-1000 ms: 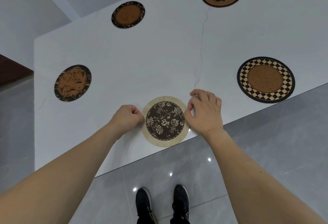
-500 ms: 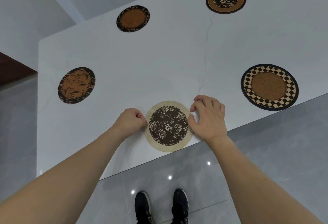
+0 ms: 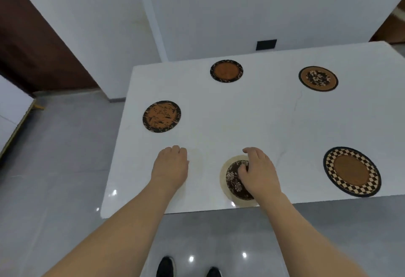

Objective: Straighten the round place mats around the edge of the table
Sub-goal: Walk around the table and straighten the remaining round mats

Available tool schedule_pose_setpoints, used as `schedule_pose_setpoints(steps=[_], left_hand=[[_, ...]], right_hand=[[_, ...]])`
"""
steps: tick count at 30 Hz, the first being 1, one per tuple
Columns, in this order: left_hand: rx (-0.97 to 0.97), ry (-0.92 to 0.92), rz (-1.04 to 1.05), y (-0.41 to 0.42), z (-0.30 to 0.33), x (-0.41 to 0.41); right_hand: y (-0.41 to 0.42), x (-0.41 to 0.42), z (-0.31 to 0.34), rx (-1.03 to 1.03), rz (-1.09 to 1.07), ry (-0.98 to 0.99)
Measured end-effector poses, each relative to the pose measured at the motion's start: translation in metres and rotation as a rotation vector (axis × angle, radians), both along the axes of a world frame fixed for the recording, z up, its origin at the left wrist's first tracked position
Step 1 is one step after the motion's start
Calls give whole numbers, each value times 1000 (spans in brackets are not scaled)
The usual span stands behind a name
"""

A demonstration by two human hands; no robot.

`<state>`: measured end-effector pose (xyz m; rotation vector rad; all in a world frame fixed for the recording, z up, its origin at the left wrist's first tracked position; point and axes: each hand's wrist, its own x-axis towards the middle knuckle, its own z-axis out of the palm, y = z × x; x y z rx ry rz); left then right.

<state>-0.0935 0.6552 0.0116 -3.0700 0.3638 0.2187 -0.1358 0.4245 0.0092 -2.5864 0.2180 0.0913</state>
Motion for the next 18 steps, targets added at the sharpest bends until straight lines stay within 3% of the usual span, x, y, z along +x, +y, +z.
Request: schedule_pose_setpoints(steps=[8,18], left_hand=[[-47,-78,282,136,79,-29],[-162,-189,620,367,157,-81]], right_hand=[[163,18,101,-19,331,-20],[392,18,168,-20,607,-69]])
